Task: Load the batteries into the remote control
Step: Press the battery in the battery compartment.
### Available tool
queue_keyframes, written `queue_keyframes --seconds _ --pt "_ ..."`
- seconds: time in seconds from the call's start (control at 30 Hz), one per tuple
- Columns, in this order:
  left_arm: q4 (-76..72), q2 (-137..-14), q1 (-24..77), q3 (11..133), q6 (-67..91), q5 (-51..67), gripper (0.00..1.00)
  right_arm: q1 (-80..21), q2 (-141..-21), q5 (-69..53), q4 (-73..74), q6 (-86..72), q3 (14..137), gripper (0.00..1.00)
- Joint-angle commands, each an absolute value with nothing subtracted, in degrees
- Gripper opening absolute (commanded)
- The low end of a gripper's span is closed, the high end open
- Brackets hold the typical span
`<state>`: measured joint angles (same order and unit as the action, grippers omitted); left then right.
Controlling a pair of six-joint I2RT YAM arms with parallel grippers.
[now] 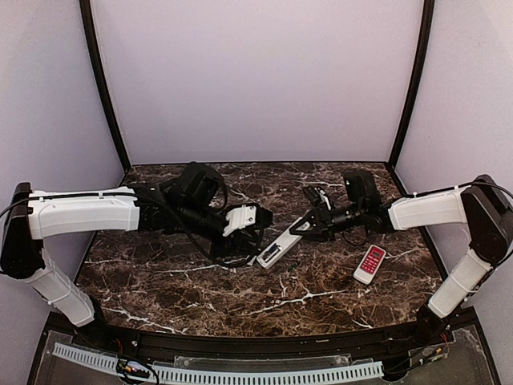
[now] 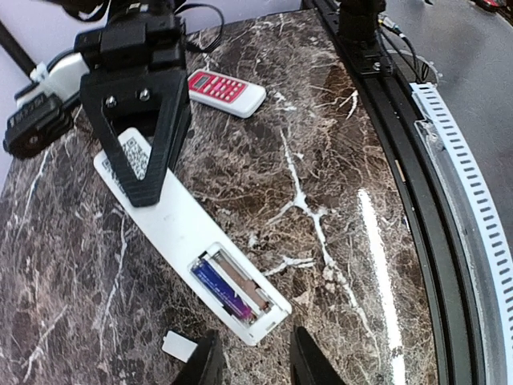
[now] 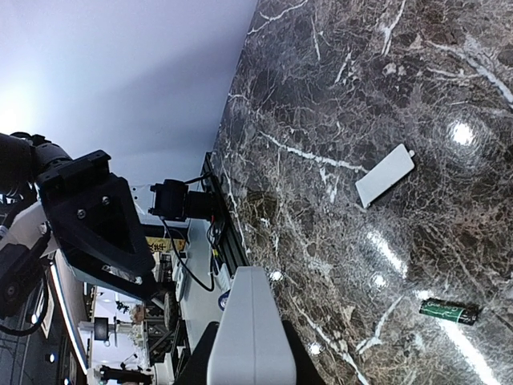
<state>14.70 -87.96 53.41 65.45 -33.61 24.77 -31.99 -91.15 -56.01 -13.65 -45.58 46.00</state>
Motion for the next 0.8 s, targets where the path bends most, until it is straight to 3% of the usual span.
queue_keyframes --seconds 0.0,0.77 --pt "14.9 -84.2 53.7 63.8 -42.1 29.5 0.29 -32.6 -90.6 -60.4 -3.1 -38.2 49.0 0.00" --pt "14.9 -92.4 59.0 69.4 -45.4 28.4 0.31 -36.7 -94.7 -63.4 6.9 -33.9 53.4 0.00"
